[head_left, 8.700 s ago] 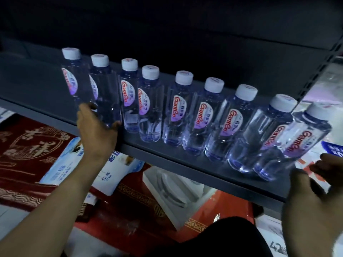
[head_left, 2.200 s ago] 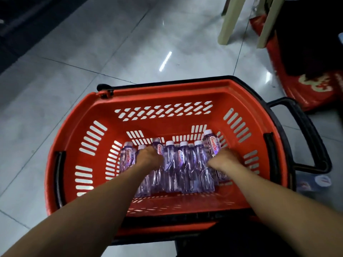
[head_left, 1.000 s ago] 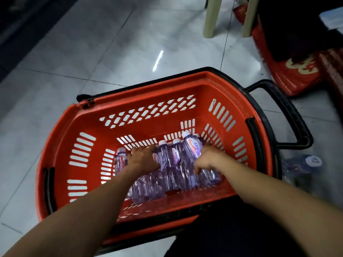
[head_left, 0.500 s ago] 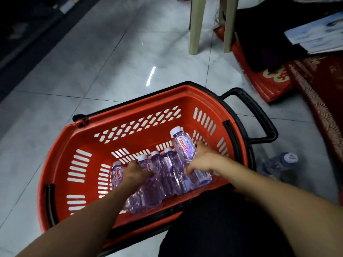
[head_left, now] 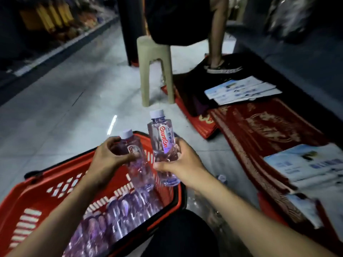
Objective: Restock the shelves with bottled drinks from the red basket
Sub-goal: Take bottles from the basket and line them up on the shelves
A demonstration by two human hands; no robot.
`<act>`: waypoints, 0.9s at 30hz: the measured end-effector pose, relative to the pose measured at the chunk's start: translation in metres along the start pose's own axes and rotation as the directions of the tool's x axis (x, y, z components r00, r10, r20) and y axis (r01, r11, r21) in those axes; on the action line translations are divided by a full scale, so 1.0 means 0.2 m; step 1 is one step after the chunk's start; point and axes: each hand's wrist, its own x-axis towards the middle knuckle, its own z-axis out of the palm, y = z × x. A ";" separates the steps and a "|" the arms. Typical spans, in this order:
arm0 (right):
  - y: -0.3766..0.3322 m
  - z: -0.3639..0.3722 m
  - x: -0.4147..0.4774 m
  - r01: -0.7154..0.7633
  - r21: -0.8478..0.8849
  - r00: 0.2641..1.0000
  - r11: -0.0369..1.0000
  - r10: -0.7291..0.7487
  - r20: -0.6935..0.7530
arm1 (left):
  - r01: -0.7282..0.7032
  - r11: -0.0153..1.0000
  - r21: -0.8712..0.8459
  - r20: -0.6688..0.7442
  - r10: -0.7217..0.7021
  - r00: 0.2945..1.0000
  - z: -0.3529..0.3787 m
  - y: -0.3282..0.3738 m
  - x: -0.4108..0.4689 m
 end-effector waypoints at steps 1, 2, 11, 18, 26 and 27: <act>-0.04 -0.09 -0.06 0.017 -0.006 0.999 1.000 -0.017 -0.044 | -0.037 0.990 -0.135 0.004 0.038 0.999 0.10 0.10 0.00; -0.07 -0.19 -0.14 0.036 -0.007 0.994 0.999 -0.037 -0.098 | -0.052 0.956 -0.288 0.026 0.062 0.998 0.21 0.19 -0.01; -0.13 -0.95 -1.02 0.134 -0.019 0.765 0.991 -0.115 -0.634 | 0.139 0.680 -0.720 0.443 0.296 0.847 1.35 0.83 -0.44; -0.04 -1.28 -1.59 0.150 -0.050 0.435 0.987 -0.112 -0.893 | 0.178 0.694 -0.698 0.610 0.445 0.656 2.05 1.08 -0.86; 0.08 -1.62 -1.66 0.013 -0.079 0.248 0.997 -0.080 -0.966 | 0.241 0.717 -0.654 0.712 0.477 0.516 2.55 1.10 -0.87; 0.09 -1.66 -1.64 -0.002 -0.080 0.248 0.997 -0.077 -0.966 | 0.242 0.719 -0.651 0.719 0.482 0.501 2.60 1.10 -0.85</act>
